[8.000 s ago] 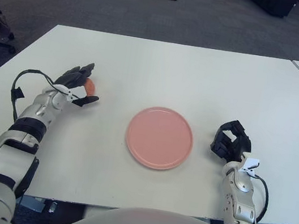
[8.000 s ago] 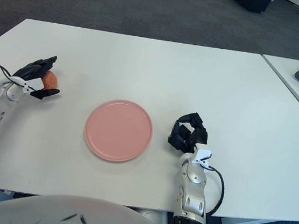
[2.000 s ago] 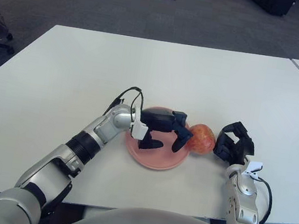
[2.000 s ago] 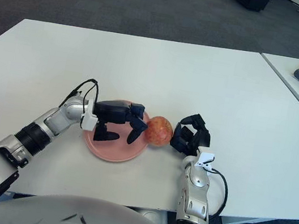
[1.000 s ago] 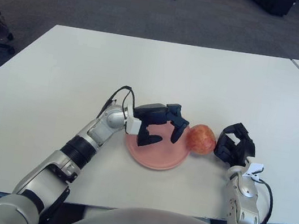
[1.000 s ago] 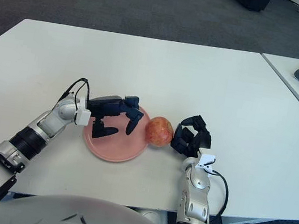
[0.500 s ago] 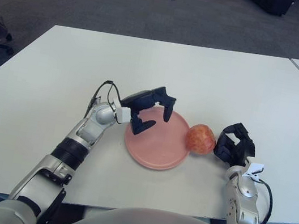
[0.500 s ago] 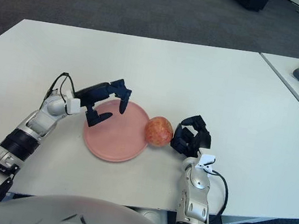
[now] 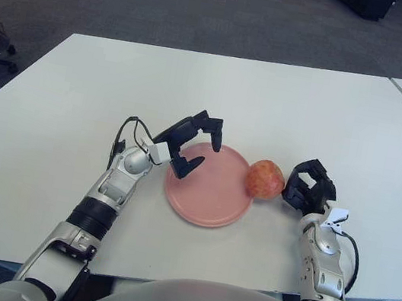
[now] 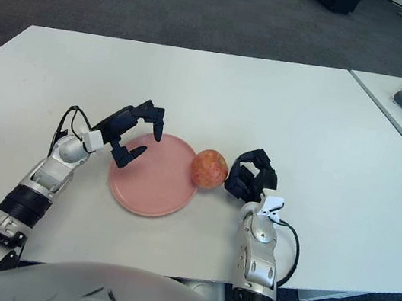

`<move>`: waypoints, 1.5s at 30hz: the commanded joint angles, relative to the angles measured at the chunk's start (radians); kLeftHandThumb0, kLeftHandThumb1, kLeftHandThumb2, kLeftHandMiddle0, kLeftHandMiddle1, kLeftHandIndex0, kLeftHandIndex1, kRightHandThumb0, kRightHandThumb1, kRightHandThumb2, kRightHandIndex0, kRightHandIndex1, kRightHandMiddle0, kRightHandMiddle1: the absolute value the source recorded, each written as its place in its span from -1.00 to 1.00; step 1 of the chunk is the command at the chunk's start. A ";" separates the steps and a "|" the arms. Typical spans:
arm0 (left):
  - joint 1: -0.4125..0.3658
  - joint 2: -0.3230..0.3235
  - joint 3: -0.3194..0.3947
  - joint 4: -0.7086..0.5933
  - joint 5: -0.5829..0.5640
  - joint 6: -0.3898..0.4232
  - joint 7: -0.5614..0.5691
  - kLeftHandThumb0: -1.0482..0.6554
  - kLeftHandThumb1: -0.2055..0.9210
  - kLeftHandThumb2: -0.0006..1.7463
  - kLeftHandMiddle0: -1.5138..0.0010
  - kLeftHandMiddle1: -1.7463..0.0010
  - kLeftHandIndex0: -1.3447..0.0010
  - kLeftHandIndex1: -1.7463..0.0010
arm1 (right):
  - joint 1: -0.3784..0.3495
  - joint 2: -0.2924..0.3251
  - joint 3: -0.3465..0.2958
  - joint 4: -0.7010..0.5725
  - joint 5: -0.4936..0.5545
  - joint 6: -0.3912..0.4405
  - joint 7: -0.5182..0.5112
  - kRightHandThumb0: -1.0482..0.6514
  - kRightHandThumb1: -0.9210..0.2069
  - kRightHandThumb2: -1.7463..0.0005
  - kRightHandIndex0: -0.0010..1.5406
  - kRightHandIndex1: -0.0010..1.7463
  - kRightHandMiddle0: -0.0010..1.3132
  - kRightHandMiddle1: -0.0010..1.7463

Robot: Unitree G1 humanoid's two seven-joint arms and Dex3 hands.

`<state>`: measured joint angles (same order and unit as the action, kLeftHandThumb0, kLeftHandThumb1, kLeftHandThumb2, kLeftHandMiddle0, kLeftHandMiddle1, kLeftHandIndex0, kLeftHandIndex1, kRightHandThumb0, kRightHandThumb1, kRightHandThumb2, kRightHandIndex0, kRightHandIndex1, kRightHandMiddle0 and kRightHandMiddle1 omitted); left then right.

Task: Put the apple into the plate.

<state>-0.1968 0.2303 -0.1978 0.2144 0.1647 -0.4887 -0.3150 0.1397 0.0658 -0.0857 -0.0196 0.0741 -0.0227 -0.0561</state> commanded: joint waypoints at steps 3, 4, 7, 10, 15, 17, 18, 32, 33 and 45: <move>0.018 -0.001 0.034 0.003 -0.016 0.013 0.033 0.23 -0.84 1.00 -0.30 -0.81 -0.05 -1.00 | -0.055 0.018 0.030 0.032 -0.004 -0.053 0.014 -0.34 0.10 -0.54 0.49 1.00 -0.05 1.00; 0.020 -0.002 0.037 0.003 -0.018 0.015 0.035 0.23 -0.84 1.00 -0.30 -0.81 -0.05 -1.00 | -0.060 0.019 0.032 0.035 -0.007 -0.057 0.015 -0.34 0.10 -0.54 0.49 1.00 -0.05 1.00; 0.032 -0.005 0.056 0.009 -0.039 0.038 0.040 0.23 -0.84 1.00 -0.30 -0.81 -0.05 -1.00 | -0.081 0.016 0.040 0.048 -0.012 -0.052 0.021 -0.34 0.10 -0.54 0.48 1.00 -0.05 1.00; 0.038 -0.009 0.063 0.007 -0.045 0.051 0.046 0.23 -0.84 1.00 -0.30 -0.82 -0.05 -1.00 | -0.095 0.015 0.046 0.062 -0.015 -0.051 0.022 -0.34 0.10 -0.54 0.46 1.00 -0.05 1.00; 0.056 -0.014 0.081 0.000 -0.039 0.073 0.075 0.23 -0.83 1.00 -0.30 -0.82 -0.05 -1.00 | -0.120 0.014 0.063 0.092 -0.033 -0.059 0.021 -0.34 0.11 -0.55 0.42 1.00 -0.04 1.00; 0.064 -0.018 0.087 -0.005 -0.038 0.083 0.086 0.23 -0.83 1.00 -0.30 -0.82 -0.05 -1.00 | -0.125 0.016 0.072 0.093 -0.040 -0.057 0.020 -0.34 0.11 -0.55 0.42 1.00 -0.04 1.00; 0.070 -0.020 0.091 -0.008 -0.040 0.088 0.091 0.23 -0.83 1.00 -0.30 -0.82 -0.05 -1.00 | -0.126 0.018 0.078 0.088 -0.044 -0.050 0.018 -0.34 0.11 -0.55 0.41 1.00 -0.04 1.00; 0.112 -0.043 0.136 0.011 -0.070 0.114 0.129 0.23 -0.84 1.00 -0.31 -0.80 -0.05 -1.00 | -0.142 0.004 0.116 0.077 -0.086 0.000 0.021 -0.34 0.10 -0.54 0.38 1.00 -0.05 1.00; 0.113 -0.046 0.138 0.014 -0.073 0.114 0.131 0.23 -0.84 1.00 -0.31 -0.80 -0.05 -1.00 | -0.143 0.003 0.118 0.077 -0.088 -0.001 0.022 -0.34 0.10 -0.54 0.38 1.00 -0.05 1.00; 0.127 -0.076 0.169 0.070 -0.110 0.100 0.151 0.23 -0.85 1.00 -0.32 -0.79 -0.06 -1.00 | -0.150 0.001 0.136 0.057 -0.106 0.034 0.018 -0.33 0.06 -0.51 0.29 1.00 -0.08 1.00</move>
<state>-0.0699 0.1558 -0.0407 0.2745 0.0590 -0.3849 -0.1811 0.0100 0.0707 0.0467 0.0573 -0.0265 -0.0038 -0.0403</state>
